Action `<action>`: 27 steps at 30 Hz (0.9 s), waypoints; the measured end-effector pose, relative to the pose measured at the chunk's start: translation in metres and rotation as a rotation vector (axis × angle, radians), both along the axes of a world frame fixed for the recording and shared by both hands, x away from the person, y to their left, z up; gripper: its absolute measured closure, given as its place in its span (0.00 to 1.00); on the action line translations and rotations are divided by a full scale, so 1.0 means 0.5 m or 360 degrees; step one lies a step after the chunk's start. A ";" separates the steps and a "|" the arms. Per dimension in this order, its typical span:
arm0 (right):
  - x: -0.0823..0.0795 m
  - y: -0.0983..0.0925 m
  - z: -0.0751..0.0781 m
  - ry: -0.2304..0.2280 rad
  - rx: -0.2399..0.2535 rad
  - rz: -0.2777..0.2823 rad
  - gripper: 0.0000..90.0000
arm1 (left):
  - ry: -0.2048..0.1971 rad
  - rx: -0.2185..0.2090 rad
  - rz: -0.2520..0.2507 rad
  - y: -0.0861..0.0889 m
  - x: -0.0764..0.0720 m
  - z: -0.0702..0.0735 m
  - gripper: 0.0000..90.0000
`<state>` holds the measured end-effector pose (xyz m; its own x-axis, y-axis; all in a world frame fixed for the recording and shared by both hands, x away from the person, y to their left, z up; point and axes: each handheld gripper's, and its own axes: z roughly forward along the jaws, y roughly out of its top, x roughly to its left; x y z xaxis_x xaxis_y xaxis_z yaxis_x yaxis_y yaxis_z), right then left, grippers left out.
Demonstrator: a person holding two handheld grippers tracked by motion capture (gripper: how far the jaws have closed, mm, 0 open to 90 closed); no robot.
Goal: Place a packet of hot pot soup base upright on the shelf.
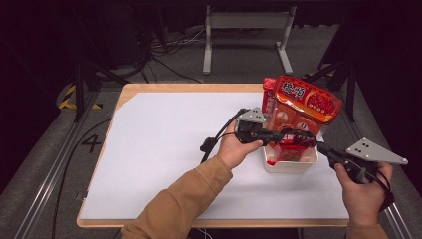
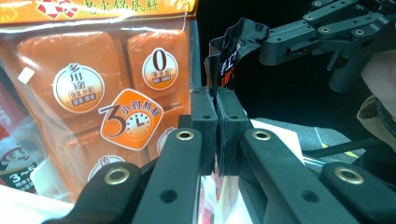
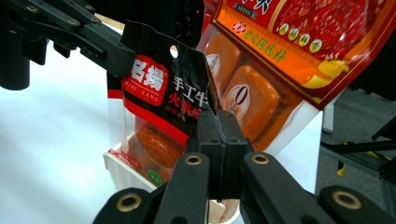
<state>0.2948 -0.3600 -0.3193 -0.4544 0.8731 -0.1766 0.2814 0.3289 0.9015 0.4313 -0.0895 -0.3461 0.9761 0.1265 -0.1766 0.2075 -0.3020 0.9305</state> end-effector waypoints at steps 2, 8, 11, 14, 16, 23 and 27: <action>0.001 0.001 -0.002 0.0008 -0.0001 0.0000 1.00 | 0.0007 0.0012 0.0002 0.000 0.001 -0.005 0.98; 0.004 -0.001 -0.002 0.0021 0.0044 0.0014 0.99 | 0.0002 0.0132 0.0023 -0.002 0.008 -0.025 0.97; 0.002 0.001 0.001 -0.0001 0.0060 0.0017 0.94 | 0.0065 0.0168 0.0007 -0.004 0.012 -0.048 0.96; 0.002 0.003 0.002 -0.0010 0.0074 0.0030 0.91 | 0.0085 0.0144 0.0013 -0.002 0.013 -0.056 0.88; 0.003 0.005 0.002 -0.0011 0.0091 0.0038 0.88 | 0.0067 0.0149 0.0024 -0.001 0.009 -0.053 0.84; 0.014 0.020 0.003 -0.0013 0.0163 0.0113 0.74 | 0.0016 0.0124 0.0137 0.022 -0.003 -0.039 0.35; 0.030 0.042 0.005 -0.0016 0.0202 0.0189 0.64 | 0.0025 0.0085 0.0193 0.063 -0.010 -0.030 0.28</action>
